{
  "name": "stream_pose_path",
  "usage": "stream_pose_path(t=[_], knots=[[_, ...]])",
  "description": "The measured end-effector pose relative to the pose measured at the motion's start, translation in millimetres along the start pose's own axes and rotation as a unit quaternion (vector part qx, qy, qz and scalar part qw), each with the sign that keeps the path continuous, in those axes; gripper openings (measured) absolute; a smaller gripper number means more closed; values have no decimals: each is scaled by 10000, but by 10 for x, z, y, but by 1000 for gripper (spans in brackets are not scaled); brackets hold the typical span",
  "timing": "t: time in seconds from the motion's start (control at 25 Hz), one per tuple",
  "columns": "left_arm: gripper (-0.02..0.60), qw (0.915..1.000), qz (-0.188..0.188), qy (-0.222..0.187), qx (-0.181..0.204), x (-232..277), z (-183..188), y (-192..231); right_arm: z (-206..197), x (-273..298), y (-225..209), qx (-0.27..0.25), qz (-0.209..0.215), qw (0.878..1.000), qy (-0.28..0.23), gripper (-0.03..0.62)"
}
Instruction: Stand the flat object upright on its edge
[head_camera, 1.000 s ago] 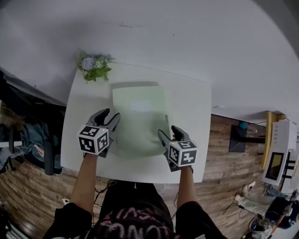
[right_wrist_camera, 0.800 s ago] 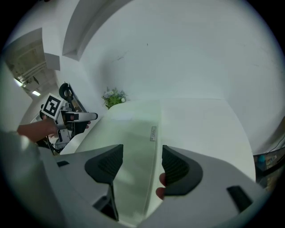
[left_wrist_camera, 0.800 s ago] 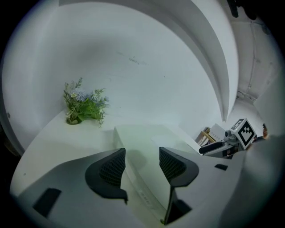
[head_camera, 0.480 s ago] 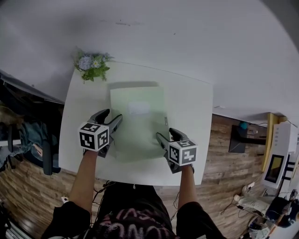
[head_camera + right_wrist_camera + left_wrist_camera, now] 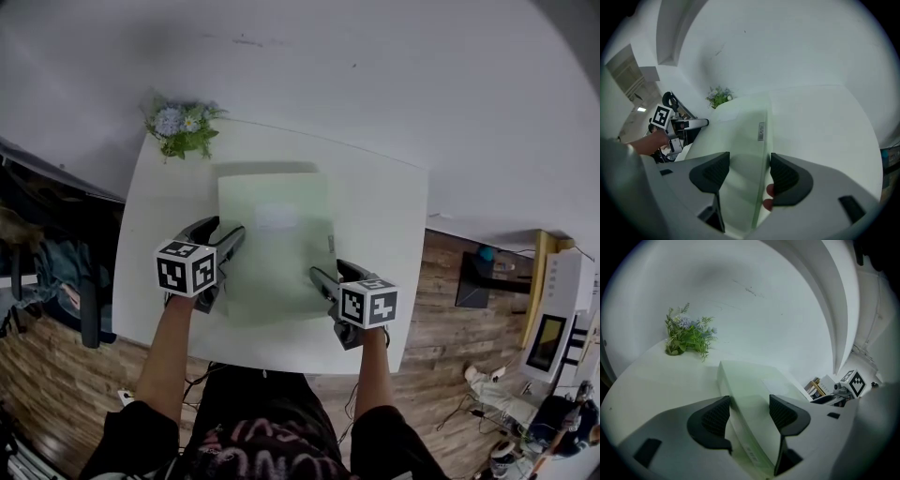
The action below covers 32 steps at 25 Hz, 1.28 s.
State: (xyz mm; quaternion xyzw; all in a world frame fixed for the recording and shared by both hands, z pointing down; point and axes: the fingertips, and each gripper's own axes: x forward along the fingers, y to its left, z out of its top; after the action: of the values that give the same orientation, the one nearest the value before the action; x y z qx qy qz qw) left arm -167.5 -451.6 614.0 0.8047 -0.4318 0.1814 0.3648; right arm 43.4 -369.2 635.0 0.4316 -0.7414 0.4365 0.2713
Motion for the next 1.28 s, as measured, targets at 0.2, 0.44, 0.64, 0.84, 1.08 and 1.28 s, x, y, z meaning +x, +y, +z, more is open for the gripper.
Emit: stream_pose_path(t=[0.2,0.44,0.64,0.84,1.08,1.28], knots=[[270,10000,-14,17,-87,30,-14,27,1,28,-6,75,60,9999,118,261],[270,9999,75,-4,-97,44,-23,20,2,27,-14,-23,-18,9999,140,262],[268,9998,155,-88,102,24,22,-12,7,17,-1,-74,-101,9999,29,262],[268,9994,125,-160,296,8,72,-51,-1,8,16,-95,-131,9998,-101,262],[268,9980,111,-341,515,-51,160,-102,25,-42,63,-183,-184,9991,-339,262],[267,9952,27,-606,767,-129,311,-154,88,-97,122,-264,-260,9975,-602,262]])
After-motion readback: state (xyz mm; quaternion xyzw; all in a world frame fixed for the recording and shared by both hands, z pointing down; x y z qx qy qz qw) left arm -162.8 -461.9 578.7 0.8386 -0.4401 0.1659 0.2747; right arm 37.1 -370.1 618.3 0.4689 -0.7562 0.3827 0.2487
